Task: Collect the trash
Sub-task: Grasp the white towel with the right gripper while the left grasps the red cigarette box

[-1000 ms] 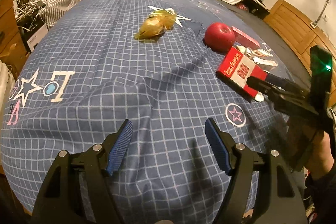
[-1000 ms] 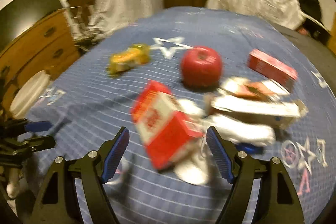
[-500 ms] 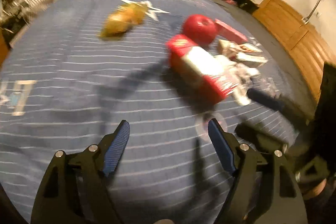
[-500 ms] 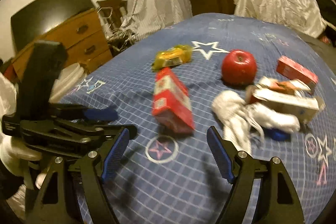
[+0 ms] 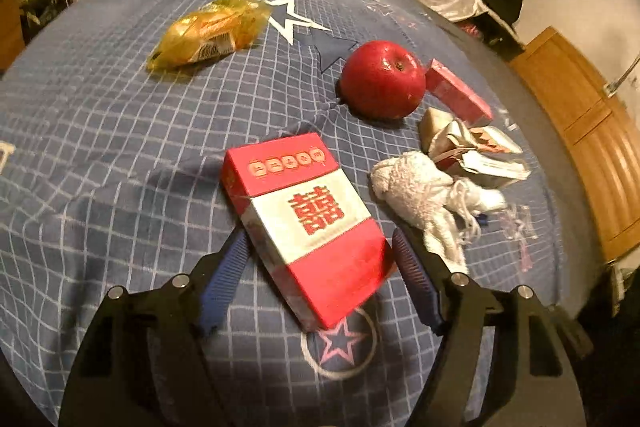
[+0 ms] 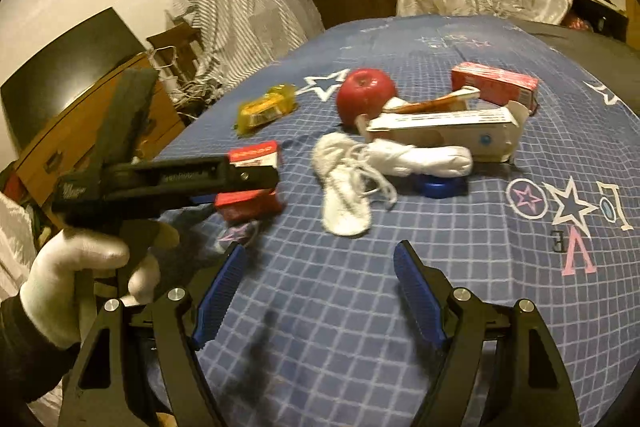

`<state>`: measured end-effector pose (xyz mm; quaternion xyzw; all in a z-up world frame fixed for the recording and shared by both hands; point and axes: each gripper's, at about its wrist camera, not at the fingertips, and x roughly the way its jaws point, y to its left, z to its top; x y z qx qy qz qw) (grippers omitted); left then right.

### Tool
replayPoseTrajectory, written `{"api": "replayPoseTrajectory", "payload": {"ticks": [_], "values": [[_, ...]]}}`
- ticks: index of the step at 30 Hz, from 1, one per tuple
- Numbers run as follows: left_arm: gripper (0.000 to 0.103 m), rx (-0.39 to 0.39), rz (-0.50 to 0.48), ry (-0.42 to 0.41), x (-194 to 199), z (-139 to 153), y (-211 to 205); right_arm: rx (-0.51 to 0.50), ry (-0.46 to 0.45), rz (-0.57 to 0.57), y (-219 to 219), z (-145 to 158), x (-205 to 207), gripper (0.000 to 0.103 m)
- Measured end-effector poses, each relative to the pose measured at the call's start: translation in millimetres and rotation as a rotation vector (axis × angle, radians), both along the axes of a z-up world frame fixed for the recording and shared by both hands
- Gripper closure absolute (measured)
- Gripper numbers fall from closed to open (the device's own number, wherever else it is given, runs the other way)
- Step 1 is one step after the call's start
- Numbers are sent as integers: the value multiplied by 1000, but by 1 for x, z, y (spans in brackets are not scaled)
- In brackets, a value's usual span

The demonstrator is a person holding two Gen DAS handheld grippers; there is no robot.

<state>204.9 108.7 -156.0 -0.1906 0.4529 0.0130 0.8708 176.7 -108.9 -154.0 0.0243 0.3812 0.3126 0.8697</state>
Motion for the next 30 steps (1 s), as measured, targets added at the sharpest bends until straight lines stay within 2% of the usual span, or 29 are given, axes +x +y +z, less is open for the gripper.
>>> {"api": "replayPoseTrajectory", "payload": {"ticks": [4, 6, 10, 14, 19, 23, 30], "values": [[30, 59, -31, 18, 9, 2, -2, 28, 7, -22, -6, 2, 5, 26], [26, 93, -33, 21, 5, 5, 4, 40, 11, -25, -10, 1, 4, 26], [23, 149, 9, 33, -18, 9, 40, 32, 22, -6, -11, -6, -1, 26], [23, 161, 50, 34, -28, 11, 63, 22, 36, 29, -2, -8, 2, 26], [23, 206, -15, 15, -23, 10, 46, -31, 56, 105, 29, -8, 31, 27], [23, 220, -23, 26, -10, 4, 43, -79, 60, 136, 53, -5, 53, 33], [23, 234, -44, 34, 7, 0, 39, -188, 31, 113, 81, -10, 90, 34]]}}
